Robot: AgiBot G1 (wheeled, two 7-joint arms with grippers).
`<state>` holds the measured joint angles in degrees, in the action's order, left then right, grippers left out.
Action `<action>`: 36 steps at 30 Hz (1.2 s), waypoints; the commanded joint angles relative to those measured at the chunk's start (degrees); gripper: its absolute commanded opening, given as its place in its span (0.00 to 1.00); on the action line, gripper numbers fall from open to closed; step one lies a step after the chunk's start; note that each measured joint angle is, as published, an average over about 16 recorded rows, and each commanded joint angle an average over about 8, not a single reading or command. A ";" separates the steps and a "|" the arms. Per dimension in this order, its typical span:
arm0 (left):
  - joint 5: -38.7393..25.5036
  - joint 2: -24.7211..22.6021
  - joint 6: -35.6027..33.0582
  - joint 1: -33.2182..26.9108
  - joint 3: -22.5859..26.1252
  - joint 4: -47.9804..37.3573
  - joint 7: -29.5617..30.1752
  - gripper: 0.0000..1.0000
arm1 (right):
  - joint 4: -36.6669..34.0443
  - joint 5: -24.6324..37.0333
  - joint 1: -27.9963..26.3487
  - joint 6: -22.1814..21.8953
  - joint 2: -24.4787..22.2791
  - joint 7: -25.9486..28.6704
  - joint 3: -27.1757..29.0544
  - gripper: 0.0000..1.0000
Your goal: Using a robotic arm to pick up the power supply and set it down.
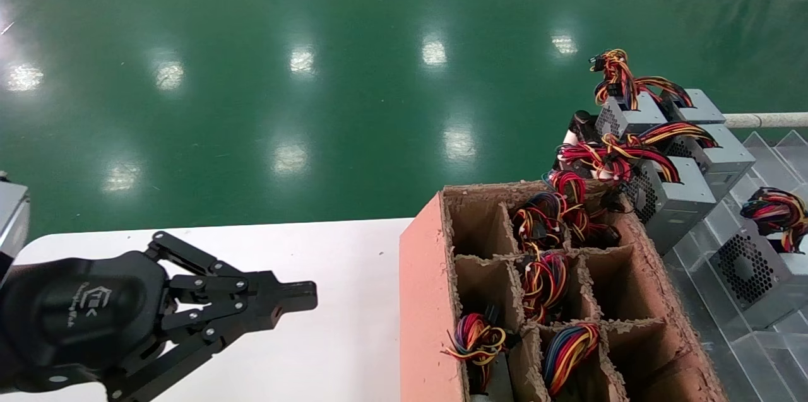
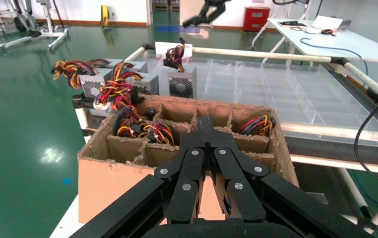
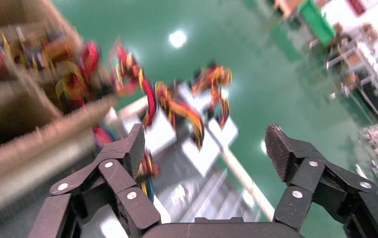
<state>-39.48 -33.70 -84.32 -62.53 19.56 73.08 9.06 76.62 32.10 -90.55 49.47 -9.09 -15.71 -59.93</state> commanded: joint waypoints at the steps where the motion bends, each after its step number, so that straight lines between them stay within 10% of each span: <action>1: 0.00 0.00 0.00 0.00 0.00 0.00 0.00 0.00 | 0.00 -2.93 -0.96 0.99 -0.62 -0.95 -0.56 1.00; 20: 0.02 0.01 0.01 -0.01 0.02 0.00 -0.01 0.00 | -0.74 -0.23 6.98 10.66 11.46 5.97 11.64 1.00; 29: 0.02 0.01 0.01 -0.01 0.04 0.00 -0.02 1.00 | -1.21 1.84 11.54 15.95 18.21 10.21 18.32 1.00; 36: 0.03 0.02 0.02 -0.01 0.04 0.00 -0.02 1.00 | -1.58 3.44 15.06 20.05 23.45 13.50 23.49 1.00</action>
<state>-39.45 -33.69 -84.30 -62.54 19.61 73.08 9.04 75.04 35.54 -75.48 69.53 14.37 -2.21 -36.43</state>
